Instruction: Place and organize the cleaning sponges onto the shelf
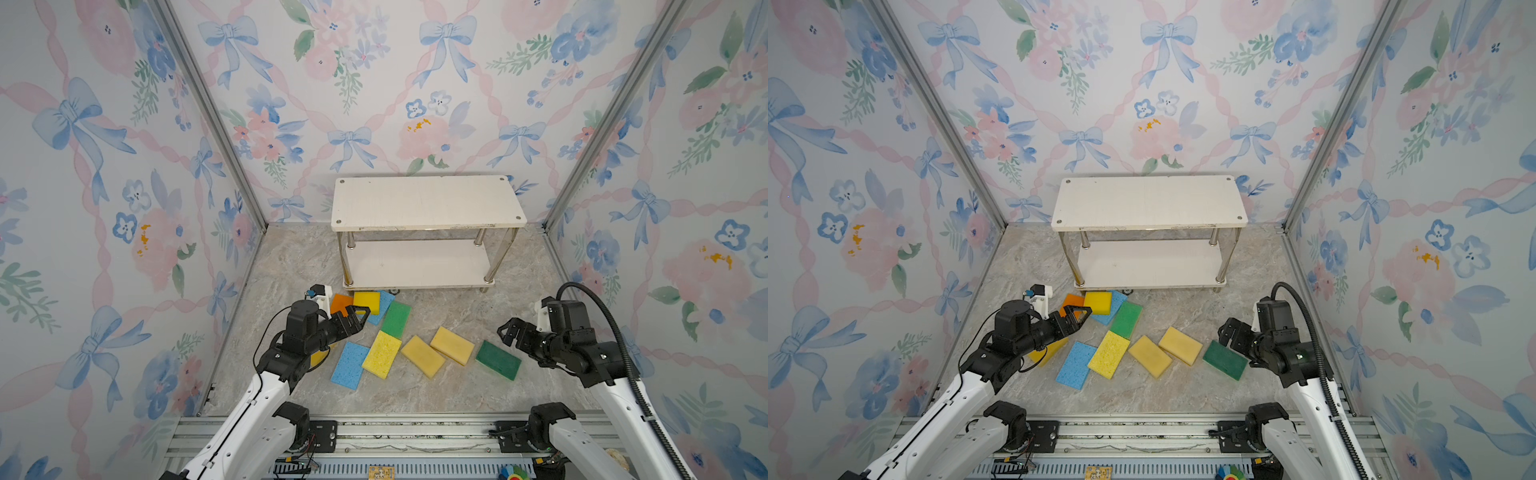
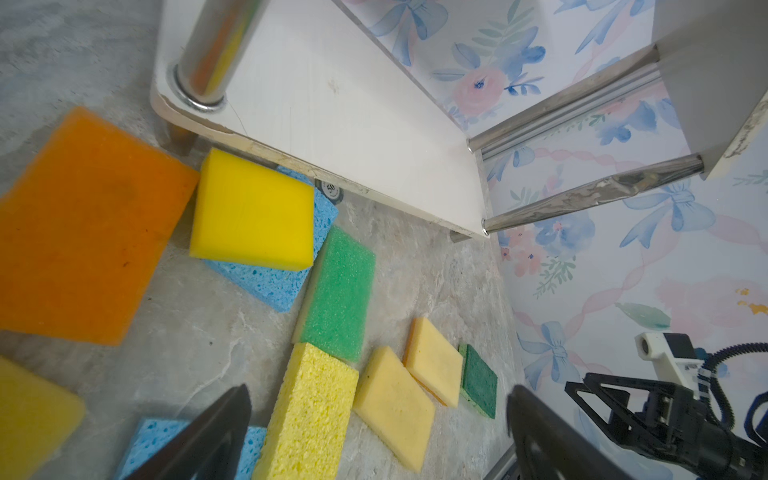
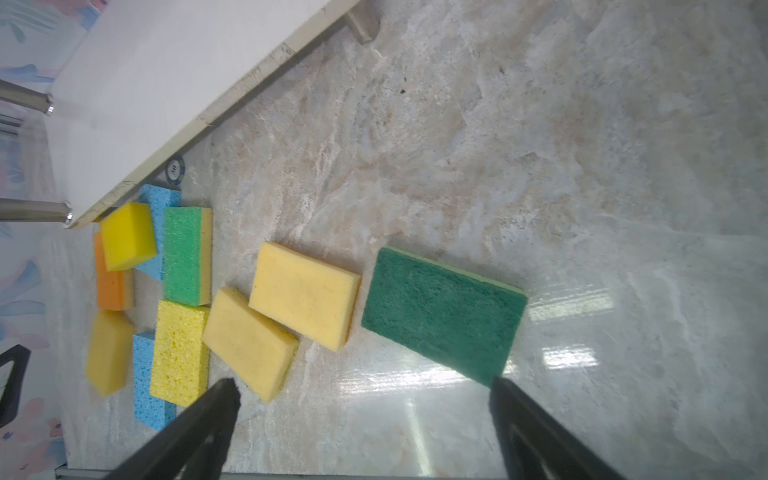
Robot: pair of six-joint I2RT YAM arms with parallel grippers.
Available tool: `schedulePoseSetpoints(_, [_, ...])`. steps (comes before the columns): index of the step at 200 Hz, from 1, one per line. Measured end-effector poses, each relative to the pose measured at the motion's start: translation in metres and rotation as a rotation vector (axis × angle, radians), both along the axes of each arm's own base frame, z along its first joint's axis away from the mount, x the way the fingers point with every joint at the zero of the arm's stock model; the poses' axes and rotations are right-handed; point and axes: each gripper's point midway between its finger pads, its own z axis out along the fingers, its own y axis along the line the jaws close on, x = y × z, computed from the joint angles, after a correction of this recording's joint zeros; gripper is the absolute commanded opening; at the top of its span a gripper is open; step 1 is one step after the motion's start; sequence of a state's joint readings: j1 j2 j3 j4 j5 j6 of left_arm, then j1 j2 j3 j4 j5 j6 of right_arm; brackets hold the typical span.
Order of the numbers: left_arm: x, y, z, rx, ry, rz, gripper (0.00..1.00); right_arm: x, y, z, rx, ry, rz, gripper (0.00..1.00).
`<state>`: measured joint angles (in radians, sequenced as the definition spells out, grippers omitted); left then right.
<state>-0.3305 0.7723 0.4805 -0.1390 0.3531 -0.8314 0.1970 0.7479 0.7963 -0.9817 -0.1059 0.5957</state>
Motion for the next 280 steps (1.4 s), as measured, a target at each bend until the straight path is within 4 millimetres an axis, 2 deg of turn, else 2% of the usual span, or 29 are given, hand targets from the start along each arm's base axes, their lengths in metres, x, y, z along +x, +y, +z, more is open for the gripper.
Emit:
schedulePoseSetpoints(42, [-0.013,-0.021,-0.011,0.028,0.025,-0.072,0.98,-0.011,-0.002,-0.021,-0.083,0.122,0.015,0.97])
schedulePoseSetpoints(69, [-0.016,-0.02,-0.021,0.047,0.052,-0.067,0.98,-0.01,-0.005,-0.036,-0.099,0.197,-0.039,0.97])
schedulePoseSetpoints(113, [-0.016,-0.019,-0.022,0.049,0.056,-0.063,0.98,-0.02,-0.008,-0.075,-0.1,0.319,-0.122,0.97])
schedulePoseSetpoints(139, [-0.016,-0.019,-0.023,0.05,0.059,-0.063,0.98,-0.02,-0.007,-0.089,-0.099,0.35,-0.145,0.97])
schedulePoseSetpoints(203, [-0.016,-0.019,-0.028,0.057,0.071,-0.064,0.98,-0.012,-0.001,-0.107,-0.058,0.358,-0.188,0.97])
schedulePoseSetpoints(246, [-0.016,-0.019,-0.028,0.061,0.069,-0.067,0.98,-0.013,0.009,-0.119,-0.018,0.362,-0.198,0.97])
schedulePoseSetpoints(265, [-0.017,-0.019,-0.029,0.061,0.069,-0.067,0.98,-0.013,0.022,-0.116,-0.001,0.342,-0.178,0.97])
schedulePoseSetpoints(280, [-0.017,-0.019,-0.028,0.061,0.069,-0.067,0.98,-0.014,0.04,-0.113,0.023,0.323,-0.14,0.97])
